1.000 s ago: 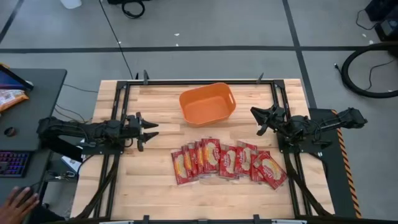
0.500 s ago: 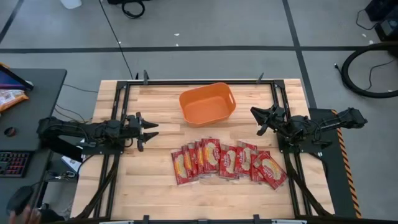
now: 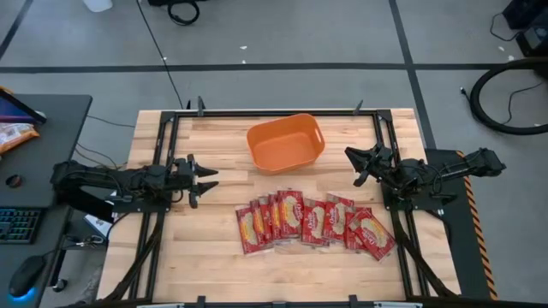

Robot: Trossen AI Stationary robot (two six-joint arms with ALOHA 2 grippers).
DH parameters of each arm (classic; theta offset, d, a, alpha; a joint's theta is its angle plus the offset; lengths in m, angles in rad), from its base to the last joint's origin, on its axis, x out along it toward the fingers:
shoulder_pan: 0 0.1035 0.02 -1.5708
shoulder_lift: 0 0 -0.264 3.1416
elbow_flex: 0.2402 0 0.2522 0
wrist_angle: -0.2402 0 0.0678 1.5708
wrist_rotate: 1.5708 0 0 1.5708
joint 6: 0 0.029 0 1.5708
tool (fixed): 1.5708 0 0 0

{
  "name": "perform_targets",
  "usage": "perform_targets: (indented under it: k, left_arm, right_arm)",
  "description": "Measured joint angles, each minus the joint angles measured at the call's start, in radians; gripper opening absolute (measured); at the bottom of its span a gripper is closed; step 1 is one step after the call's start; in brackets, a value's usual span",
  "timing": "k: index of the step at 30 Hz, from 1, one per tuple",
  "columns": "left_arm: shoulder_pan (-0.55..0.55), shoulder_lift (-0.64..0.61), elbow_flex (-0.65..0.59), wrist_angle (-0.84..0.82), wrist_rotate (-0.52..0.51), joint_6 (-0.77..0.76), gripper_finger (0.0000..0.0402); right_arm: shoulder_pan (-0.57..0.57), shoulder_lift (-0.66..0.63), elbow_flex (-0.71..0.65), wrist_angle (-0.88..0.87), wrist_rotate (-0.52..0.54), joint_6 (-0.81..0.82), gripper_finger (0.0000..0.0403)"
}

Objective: Sort popcorn bags into baskets

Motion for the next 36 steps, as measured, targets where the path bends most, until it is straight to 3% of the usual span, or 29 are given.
perform_targets:
  k: [18,29,36]
  left_arm:
    - [0.000,0.000,0.000,0.004,0.000,-0.004,0.0192]
    - [0.000,0.000,0.000,0.291,-0.001,-0.060,0.0192]
    - [0.000,0.000,0.000,0.318,-0.090,-0.050,0.0192]
  right_arm:
    - [0.000,0.000,0.000,0.000,0.000,0.000,0.0061]
    - [0.000,0.000,0.000,0.000,0.000,0.000,0.0061]
    - [0.000,0.000,0.000,0.000,0.000,0.000,0.0061]
